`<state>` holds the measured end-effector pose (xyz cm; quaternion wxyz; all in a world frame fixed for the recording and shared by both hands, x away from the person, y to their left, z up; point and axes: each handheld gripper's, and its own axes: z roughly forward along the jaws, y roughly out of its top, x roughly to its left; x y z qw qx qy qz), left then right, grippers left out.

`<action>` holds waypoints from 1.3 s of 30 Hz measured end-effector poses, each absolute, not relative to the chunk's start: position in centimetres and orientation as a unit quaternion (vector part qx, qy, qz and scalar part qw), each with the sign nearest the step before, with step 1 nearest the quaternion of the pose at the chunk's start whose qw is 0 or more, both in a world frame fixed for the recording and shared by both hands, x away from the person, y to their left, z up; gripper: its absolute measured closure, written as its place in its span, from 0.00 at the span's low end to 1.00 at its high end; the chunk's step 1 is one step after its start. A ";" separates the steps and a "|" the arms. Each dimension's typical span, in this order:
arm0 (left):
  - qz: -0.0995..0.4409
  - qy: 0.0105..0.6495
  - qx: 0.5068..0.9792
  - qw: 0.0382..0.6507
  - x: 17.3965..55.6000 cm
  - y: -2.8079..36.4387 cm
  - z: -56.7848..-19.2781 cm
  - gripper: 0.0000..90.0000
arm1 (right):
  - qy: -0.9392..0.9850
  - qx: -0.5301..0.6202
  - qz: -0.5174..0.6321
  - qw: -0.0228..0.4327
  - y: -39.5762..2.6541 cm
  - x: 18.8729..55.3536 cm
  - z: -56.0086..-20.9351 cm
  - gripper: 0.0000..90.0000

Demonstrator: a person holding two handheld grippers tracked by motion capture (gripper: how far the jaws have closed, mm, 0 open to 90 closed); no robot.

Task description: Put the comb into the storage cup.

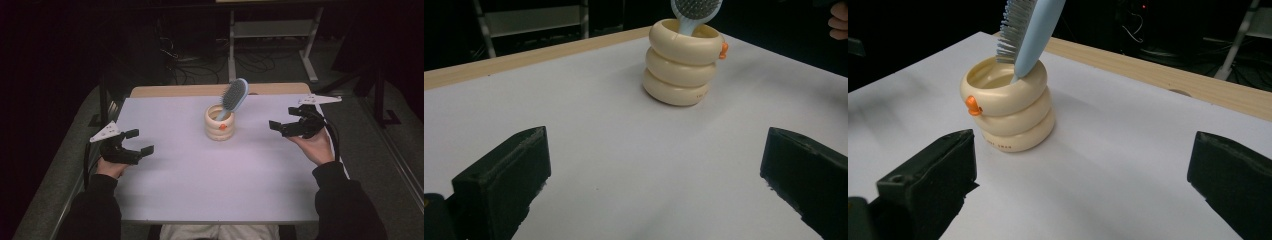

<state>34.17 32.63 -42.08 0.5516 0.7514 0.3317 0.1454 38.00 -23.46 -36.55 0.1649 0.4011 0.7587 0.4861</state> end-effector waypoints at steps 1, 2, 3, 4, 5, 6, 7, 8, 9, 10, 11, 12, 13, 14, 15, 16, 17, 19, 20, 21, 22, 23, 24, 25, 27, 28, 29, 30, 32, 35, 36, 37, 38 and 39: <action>0.146 0.332 0.751 0.552 34.2 32.6 -42.1 0.00 | 0.759 0.401 0.486 0.166 -23.5 37.9 -36.6 0.00; 0.145 0.332 0.751 0.552 34.1 32.6 -42.1 0.00 | 0.759 0.400 0.486 0.167 -23.6 37.8 -36.6 0.00; 0.145 0.333 0.750 0.552 34.1 32.6 -42.1 0.00 | 0.759 0.401 0.485 0.167 -23.6 37.6 -36.6 0.00; 0.145 0.333 0.751 0.552 34.1 32.6 -42.1 0.00 | 0.760 0.399 0.485 0.169 -23.7 37.5 -36.6 0.00; 0.145 0.334 0.751 0.552 34.1 32.6 -42.1 0.00 | 0.759 0.399 0.485 0.170 -23.8 37.4 -36.6 0.00; 0.144 0.333 0.751 0.552 34.1 32.6 -42.1 0.00 | 0.759 0.400 0.486 0.170 -23.9 37.3 -36.6 0.00; 0.144 0.334 0.751 0.551 34.1 32.6 -42.1 0.00 | 0.758 0.400 0.486 0.171 -24.0 37.2 -36.7 0.00; 0.146 0.334 0.751 0.551 34.1 32.6 -42.1 0.00 | 0.757 0.400 0.487 0.171 -24.1 37.1 -36.7 0.00; 0.151 0.333 0.750 0.550 34.0 32.6 -42.1 0.00 | 0.757 0.401 0.486 0.172 -24.2 37.0 -36.7 0.00; 0.153 0.333 0.750 0.550 34.0 32.6 -42.1 0.00 | 0.757 0.401 0.487 0.171 -24.4 36.8 -36.8 0.00; 0.154 0.333 0.749 0.552 34.0 32.7 -42.0 0.00 | 0.757 0.402 0.486 0.171 -24.4 36.8 -36.8 0.00; 0.153 0.334 0.748 0.553 34.0 32.7 -42.0 0.00 | 0.756 0.403 0.487 0.172 -24.6 36.7 -36.8 0.00; 0.153 0.334 0.748 0.553 34.0 32.7 -42.0 0.00 | 0.754 0.403 0.488 0.174 -24.7 36.6 -36.8 0.00; 0.152 0.334 0.749 0.552 34.0 32.7 -42.1 0.00 | 0.753 0.404 0.490 0.173 -24.8 36.5 -36.8 0.00; 0.152 0.333 0.750 0.551 34.0 32.7 -42.1 0.00 | 0.751 0.405 0.491 0.174 -25.0 36.4 -36.8 0.00; 0.151 0.333 0.750 0.551 34.0 32.7 -42.1 0.00 | 0.751 0.406 0.491 0.174 -25.1 36.3 -36.8 0.00; 0.150 0.333 0.751 0.551 34.0 32.7 -42.1 0.00 | 0.751 0.406 0.491 0.175 -25.2 36.1 -36.8 0.00; 0.148 0.333 0.751 0.550 34.0 32.7 -42.1 0.00 | 0.751 0.407 0.490 0.175 -25.4 35.9 -36.9 0.00; 0.149 0.333 0.752 0.550 33.9 32.7 -42.2 0.00 | 0.750 0.407 0.490 0.177 -25.5 35.7 -37.0 0.00; 0.148 0.334 0.751 0.550 33.9 32.7 -42.2 0.00 | 0.749 0.408 0.491 0.177 -25.6 35.6 -37.0 0.00; 0.148 0.335 0.751 0.550 33.9 32.7 -42.2 0.00 | 0.748 0.408 0.492 0.177 -25.7 35.4 -37.1 0.00; 0.150 0.335 0.751 0.549 33.9 32.7 -42.2 0.00 | 0.748 0.410 0.492 0.176 -25.8 35.3 -37.2 0.00; 0.153 0.335 0.751 0.549 33.9 32.7 -42.2 0.00 | 0.747 0.411 0.492 0.176 -26.0 35.2 -37.3 0.00; 0.157 0.335 0.750 0.548 33.8 32.8 -42.2 0.00 | 0.746 0.412 0.493 0.176 -26.1 35.0 -37.4 0.00; 0.157 0.337 0.747 0.551 33.8 32.9 -42.2 0.00 | 0.744 0.415 0.493 0.175 -26.4 34.8 -37.7 0.00; 0.157 0.337 0.748 0.550 33.8 32.9 -42.2 0.00 | 0.744 0.416 0.493 0.176 -26.6 34.7 -37.9 0.00; 0.158 0.338 0.749 0.547 33.8 33.0 -42.3 0.00 | 0.743 0.417 0.492 0.176 -26.6 34.6 -38.0 0.00; 0.159 0.338 0.752 0.543 33.8 33.0 -42.3 0.00 | 0.743 0.418 0.492 0.175 -26.8 34.5 -38.1 0.00; 0.158 0.342 0.752 0.541 33.9 33.1 -42.5 0.00 | 0.742 0.422 0.491 0.174 -27.0 34.2 -38.4 0.00; 0.158 0.346 0.750 0.541 33.9 33.3 -42.5 0.00 | 0.741 0.424 0.491 0.174 -27.2 33.9 -38.8 0.00; 0.157 0.347 0.749 0.543 33.9 33.4 -42.5 0.00 | 0.742 0.424 0.489 0.173 -27.3 33.7 -38.9 0.00; 0.157 0.347 0.749 0.542 33.9 33.4 -42.6 0.00 | 0.742 0.424 0.489 0.173 -27.3 33.6 -39.0 0.00; 0.158 0.347 0.749 0.542 33.9 33.5 -42.6 0.00 | 0.742 0.423 0.490 0.173 -27.4 33.5 -39.1 0.00; 0.157 0.350 0.747 0.543 33.9 33.5 -42.6 0.00 | 0.743 0.422 0.490 0.172 -27.4 33.3 -39.2 0.00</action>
